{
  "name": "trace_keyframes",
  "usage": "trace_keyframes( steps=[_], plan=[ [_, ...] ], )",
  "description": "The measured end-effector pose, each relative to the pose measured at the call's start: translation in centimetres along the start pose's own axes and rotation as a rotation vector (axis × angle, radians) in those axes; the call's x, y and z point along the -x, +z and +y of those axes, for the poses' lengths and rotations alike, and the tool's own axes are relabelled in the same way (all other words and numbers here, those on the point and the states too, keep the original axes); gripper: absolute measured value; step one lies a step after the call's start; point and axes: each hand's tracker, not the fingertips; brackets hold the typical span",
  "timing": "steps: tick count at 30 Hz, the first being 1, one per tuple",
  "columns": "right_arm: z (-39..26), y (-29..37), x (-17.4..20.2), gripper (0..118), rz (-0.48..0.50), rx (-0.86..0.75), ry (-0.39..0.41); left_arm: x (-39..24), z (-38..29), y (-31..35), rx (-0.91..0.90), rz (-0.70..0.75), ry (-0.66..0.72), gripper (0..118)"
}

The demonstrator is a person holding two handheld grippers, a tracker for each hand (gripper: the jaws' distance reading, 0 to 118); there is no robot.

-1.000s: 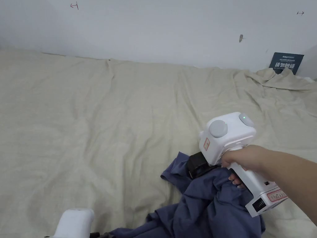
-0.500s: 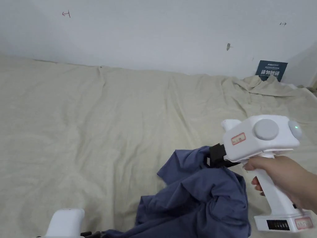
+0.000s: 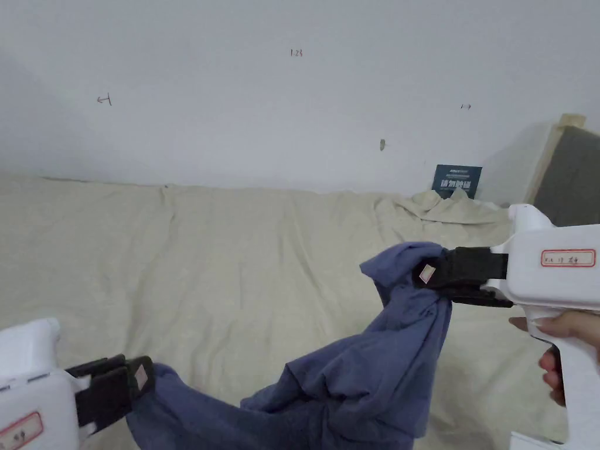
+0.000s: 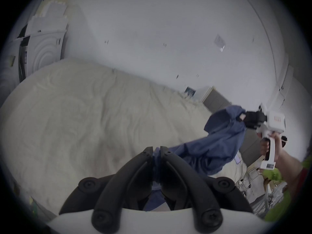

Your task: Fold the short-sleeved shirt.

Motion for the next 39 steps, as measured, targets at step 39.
trace_keyframes(
  steps=[39],
  plan=[
    [22.4, -8.0, 5.4, 17, -0.135, -0.448, -0.082, -3.7, 26.4, -7.2, -0.4, 0.24, -0.216, 8]
  ],
)
